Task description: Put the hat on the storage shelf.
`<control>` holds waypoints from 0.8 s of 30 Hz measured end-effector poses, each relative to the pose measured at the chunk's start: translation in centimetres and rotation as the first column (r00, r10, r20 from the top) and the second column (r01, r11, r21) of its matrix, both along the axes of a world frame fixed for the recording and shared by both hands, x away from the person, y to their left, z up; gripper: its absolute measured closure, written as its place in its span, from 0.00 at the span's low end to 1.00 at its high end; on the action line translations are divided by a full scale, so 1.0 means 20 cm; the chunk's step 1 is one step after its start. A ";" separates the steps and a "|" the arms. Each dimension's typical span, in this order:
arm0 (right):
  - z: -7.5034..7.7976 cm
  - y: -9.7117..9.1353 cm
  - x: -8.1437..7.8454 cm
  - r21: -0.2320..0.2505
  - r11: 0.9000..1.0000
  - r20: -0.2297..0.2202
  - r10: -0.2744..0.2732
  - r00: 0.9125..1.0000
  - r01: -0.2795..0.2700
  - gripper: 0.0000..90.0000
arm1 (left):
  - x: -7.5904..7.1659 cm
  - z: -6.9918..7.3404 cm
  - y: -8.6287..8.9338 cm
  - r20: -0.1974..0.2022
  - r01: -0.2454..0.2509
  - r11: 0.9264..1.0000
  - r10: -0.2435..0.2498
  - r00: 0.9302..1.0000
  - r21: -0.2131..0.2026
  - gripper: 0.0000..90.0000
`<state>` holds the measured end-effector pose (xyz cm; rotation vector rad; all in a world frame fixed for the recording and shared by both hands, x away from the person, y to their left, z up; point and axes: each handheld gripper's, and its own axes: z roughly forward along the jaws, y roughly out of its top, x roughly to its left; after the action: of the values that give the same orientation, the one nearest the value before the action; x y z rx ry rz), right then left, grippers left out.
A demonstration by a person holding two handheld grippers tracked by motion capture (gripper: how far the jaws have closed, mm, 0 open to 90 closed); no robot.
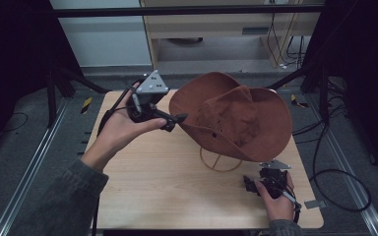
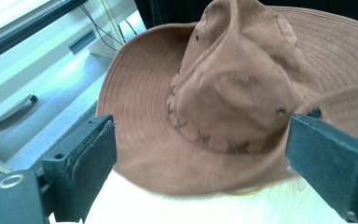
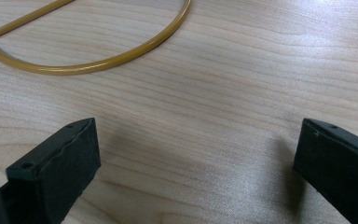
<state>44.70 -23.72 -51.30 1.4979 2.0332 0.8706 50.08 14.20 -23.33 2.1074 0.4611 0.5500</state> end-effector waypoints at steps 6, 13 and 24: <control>0.00 0.00 0.00 0.002 1.000 0.000 -0.001 1.000 0.001 0.00 | -0.06 -0.09 0.15 -0.003 -0.032 0.999 0.032 0.999 -0.022 0.08; 0.00 0.00 0.00 0.002 1.000 0.000 -0.002 1.000 0.002 0.00 | -0.08 -0.31 0.30 -0.047 -0.076 0.997 0.078 0.996 0.027 0.07; 0.00 0.00 0.00 -0.010 1.000 0.008 0.006 1.000 -0.006 0.01 | -0.12 -0.71 0.48 -0.149 -0.149 0.986 0.158 0.976 0.070 0.07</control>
<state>44.72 -23.78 -51.30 1.4818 2.0345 0.8662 47.62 23.81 -37.54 2.1921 0.7078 0.4955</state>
